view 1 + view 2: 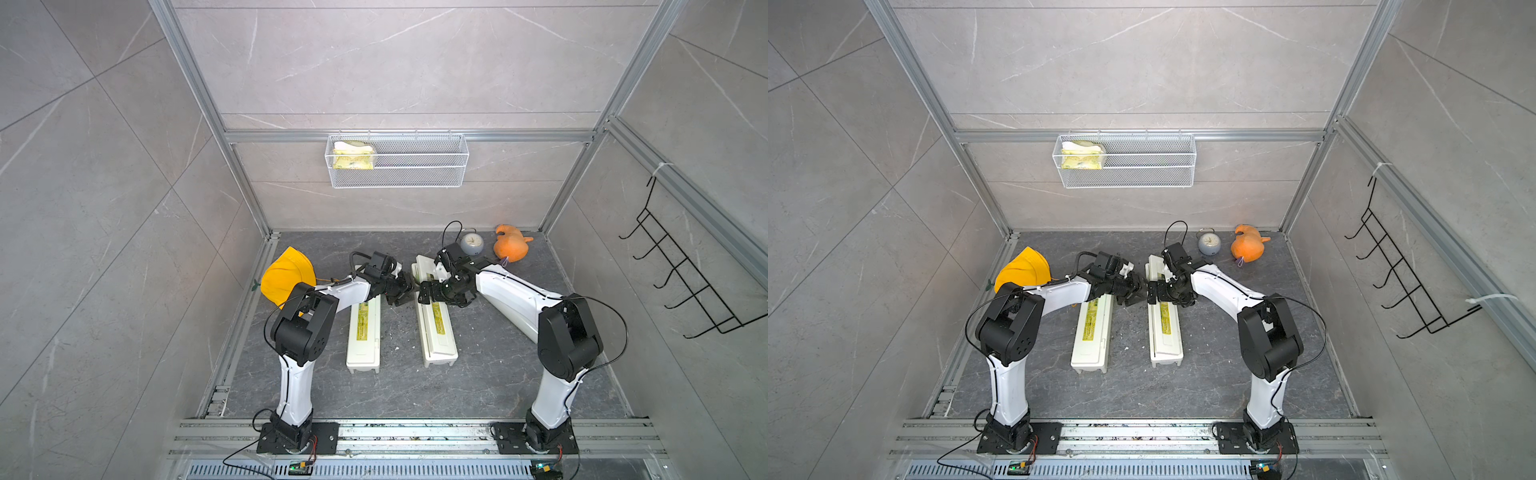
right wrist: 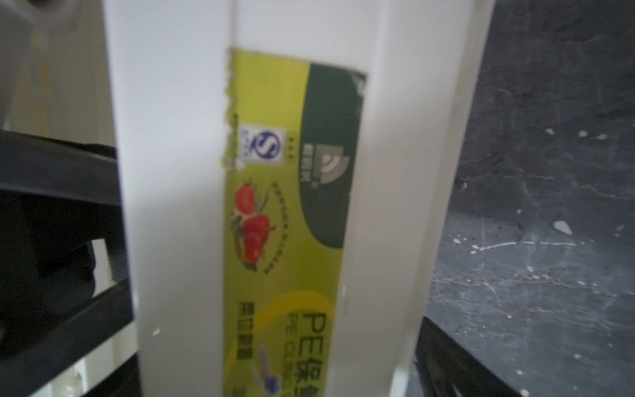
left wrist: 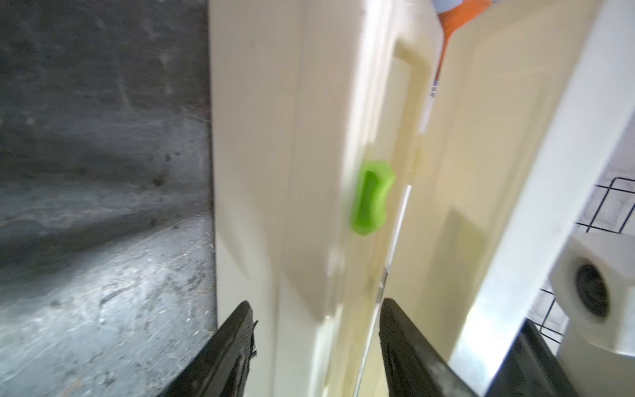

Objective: Put plastic wrap rolls into dispensers
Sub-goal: Open the lid of the plastic wrap cutting box.

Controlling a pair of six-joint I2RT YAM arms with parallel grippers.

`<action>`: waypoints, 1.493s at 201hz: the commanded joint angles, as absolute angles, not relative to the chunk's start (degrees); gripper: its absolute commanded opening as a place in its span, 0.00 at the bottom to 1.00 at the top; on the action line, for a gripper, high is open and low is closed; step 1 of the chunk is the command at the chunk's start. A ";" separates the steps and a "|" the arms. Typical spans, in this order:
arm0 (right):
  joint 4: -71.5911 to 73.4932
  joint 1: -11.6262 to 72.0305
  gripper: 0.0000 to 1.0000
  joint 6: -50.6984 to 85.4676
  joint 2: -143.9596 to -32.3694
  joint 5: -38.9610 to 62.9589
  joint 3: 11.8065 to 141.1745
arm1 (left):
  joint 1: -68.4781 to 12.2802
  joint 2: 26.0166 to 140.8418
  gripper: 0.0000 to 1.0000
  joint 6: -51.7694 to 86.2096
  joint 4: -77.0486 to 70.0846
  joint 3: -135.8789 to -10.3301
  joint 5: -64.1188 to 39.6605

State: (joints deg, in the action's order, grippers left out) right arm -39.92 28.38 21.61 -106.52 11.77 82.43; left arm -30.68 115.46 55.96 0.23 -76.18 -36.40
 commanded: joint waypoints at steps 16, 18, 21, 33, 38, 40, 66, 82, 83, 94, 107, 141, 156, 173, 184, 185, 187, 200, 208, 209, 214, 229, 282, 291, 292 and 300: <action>-44.43 29.45 1.00 19.18 -104.53 6.15 84.07 | -31.33 113.38 0.62 55.02 -1.28 -78.96 -39.49; -44.46 29.47 1.00 19.17 -104.36 5.95 83.99 | -31.39 113.38 0.62 54.95 -1.13 -78.98 -39.43; -44.55 29.45 1.00 19.16 -104.21 5.71 83.94 | -31.44 113.38 0.62 54.88 -0.94 -79.01 -39.35; -45.56 29.37 1.00 18.66 -103.25 4.28 84.03 | -31.38 113.55 0.62 54.54 -0.29 -78.89 -39.15; -46.02 29.41 1.00 18.39 -102.79 3.58 84.06 | -31.38 113.56 0.62 54.49 -0.14 -78.83 -39.13; -46.24 29.30 1.00 18.27 -102.65 3.29 84.10 | -31.42 113.56 0.62 54.38 -0.06 -78.79 -39.12; -48.37 27.59 1.00 16.90 -99.64 3.05 83.41 | -31.41 113.29 0.62 53.58 1.21 -78.42 -38.58; -48.75 25.85 1.00 16.26 -97.17 4.47 82.22 | -31.43 113.29 0.62 52.93 2.13 -78.20 -38.29; -48.77 25.72 1.00 16.17 -97.06 4.52 82.16 | -31.40 113.29 0.62 52.92 2.16 -78.17 -38.30; -49.10 24.65 1.00 15.67 -95.80 5.21 81.21 | -31.41 113.21 0.62 52.74 2.50 -77.75 -38.10; -49.17 23.53 1.00 15.15 -94.57 5.54 79.82 | -31.39 112.90 0.62 52.86 2.55 -77.24 -37.92; -48.83 21.71 1.00 14.85 -92.17 6.16 76.97 | -31.41 110.89 0.62 52.67 3.08 -76.20 -36.98; -48.74 21.54 1.00 15.04 -91.25 6.22 76.69 | -31.40 109.43 0.62 51.72 5.10 -76.08 -35.61; -48.13 21.59 1.00 15.48 -90.33 5.86 76.39 | -31.36 107.65 0.62 49.96 8.16 -76.54 -33.94; -47.54 21.54 1.00 15.77 -89.55 5.43 75.91 | -31.40 106.60 0.62 48.97 10.01 -76.69 -32.85; -47.50 21.54 1.00 15.80 -89.47 5.39 75.88 | -31.43 106.52 0.62 48.87 10.19 -76.71 -32.77; -47.32 21.56 1.00 15.81 -89.34 5.30 75.75 | -31.37 106.32 0.62 48.82 10.46 -76.66 -32.63; -46.61 21.46 1.00 15.61 -88.61 4.96 75.17 | -31.42 105.20 0.63 47.94 12.18 -76.67 -31.54; -46.63 21.20 1.00 15.32 -88.43 4.96 75.11 | -31.37 104.42 0.63 47.45 13.15 -76.56 -30.94; -46.60 21.15 1.00 15.26 -88.42 4.99 75.13 | -31.42 104.28 0.63 47.32 13.25 -76.56 -30.85; -46.77 20.91 1.00 14.98 -88.42 5.34 75.14 | -31.39 103.82 0.63 47.12 13.78 -76.34 -30.40; -47.36 20.72 1.00 14.43 -88.09 6.15 75.48 | -31.40 101.93 0.64 46.23 15.53 -75.83 -28.89; -46.14 22.60 1.00 16.91 -85.54 9.58 75.67 | -30.54 91.85 0.74 41.36 28.45 -73.51 -17.45; -45.67 24.68 1.00 17.38 -85.43 9.49 76.13 | -29.37 89.22 0.75 41.50 29.16 -71.39 -16.62; -45.64 24.95 1.00 17.48 -85.43 9.45 76.17 | -29.23 88.91 0.75 41.49 29.21 -71.16 -16.62; -45.09 26.95 1.00 18.41 -85.59 9.16 76.66 | -27.87 86.19 0.75 41.98 29.43 -68.85 -16.06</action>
